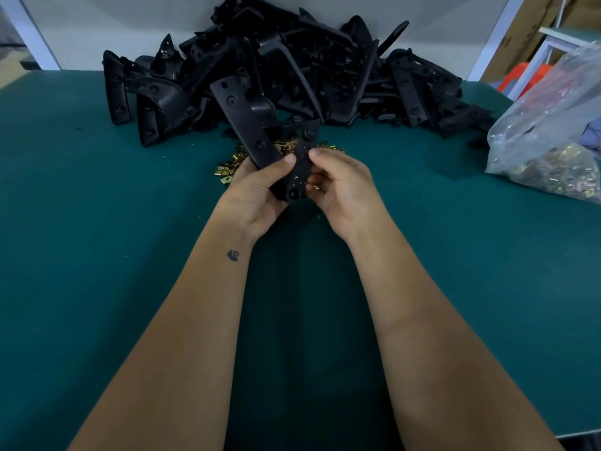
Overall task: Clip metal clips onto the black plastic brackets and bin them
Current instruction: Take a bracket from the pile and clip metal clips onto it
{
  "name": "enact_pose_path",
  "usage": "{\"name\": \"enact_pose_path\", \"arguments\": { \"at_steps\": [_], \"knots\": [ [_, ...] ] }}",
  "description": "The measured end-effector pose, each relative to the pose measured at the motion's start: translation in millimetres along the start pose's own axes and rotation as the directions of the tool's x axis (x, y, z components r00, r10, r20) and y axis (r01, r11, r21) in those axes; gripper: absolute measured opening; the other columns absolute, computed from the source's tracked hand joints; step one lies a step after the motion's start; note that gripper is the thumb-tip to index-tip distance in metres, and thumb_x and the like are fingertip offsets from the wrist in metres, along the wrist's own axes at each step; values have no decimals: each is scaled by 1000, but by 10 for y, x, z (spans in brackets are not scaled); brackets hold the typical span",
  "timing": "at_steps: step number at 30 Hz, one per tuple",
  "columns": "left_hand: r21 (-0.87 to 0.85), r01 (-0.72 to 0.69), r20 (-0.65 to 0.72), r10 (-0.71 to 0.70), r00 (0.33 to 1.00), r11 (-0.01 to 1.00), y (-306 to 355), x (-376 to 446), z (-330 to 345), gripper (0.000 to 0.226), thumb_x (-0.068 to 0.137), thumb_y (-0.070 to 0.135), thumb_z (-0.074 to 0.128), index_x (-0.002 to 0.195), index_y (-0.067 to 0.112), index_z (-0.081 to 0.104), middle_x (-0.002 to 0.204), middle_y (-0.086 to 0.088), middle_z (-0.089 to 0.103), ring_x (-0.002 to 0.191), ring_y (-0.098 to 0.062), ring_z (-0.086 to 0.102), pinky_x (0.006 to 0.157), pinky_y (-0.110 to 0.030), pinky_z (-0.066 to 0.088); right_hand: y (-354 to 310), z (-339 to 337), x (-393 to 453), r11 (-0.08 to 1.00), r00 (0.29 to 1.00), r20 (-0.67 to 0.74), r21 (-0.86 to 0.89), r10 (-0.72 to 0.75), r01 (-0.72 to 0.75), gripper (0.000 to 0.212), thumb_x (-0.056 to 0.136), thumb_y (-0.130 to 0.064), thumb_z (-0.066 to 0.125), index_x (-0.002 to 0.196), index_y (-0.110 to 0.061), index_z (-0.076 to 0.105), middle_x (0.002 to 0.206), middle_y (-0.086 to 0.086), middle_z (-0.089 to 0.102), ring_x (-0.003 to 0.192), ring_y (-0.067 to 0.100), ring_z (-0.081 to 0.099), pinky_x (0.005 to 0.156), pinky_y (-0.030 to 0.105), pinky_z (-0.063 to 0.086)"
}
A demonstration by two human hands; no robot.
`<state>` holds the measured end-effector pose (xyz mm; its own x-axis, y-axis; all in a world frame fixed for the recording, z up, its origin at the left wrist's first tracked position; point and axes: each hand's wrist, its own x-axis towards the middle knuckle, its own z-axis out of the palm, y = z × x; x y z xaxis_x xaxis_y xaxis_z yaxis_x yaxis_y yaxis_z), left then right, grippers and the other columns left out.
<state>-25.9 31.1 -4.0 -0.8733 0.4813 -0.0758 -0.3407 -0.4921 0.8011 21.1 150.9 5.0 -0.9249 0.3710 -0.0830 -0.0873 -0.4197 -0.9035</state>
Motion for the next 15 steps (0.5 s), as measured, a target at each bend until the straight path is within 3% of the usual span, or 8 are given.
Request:
{"name": "enact_pose_path", "arguments": {
  "at_steps": [11,15],
  "knots": [
    [133,0,22,-3,1000,991,23,-60,14,49,94,7,60,140,-1,44,109,-8,68,91,-19,70,73,-31,59,8,-71,27,1000,997,71,2,-5,5,31,90,-5,65,62,-18,65,55,-5,52,51,6,47,50,19,42],
    [138,-2,34,-2,999,990,1,-71,29,50,95,5,59,142,0,41,107,-9,67,89,-20,69,74,-32,58,1,-45,14,998,996,85,-55,-14,19,36,91,-6,64,60,-15,48,53,-6,44,48,5,42,47,17,38]
  ]
}}
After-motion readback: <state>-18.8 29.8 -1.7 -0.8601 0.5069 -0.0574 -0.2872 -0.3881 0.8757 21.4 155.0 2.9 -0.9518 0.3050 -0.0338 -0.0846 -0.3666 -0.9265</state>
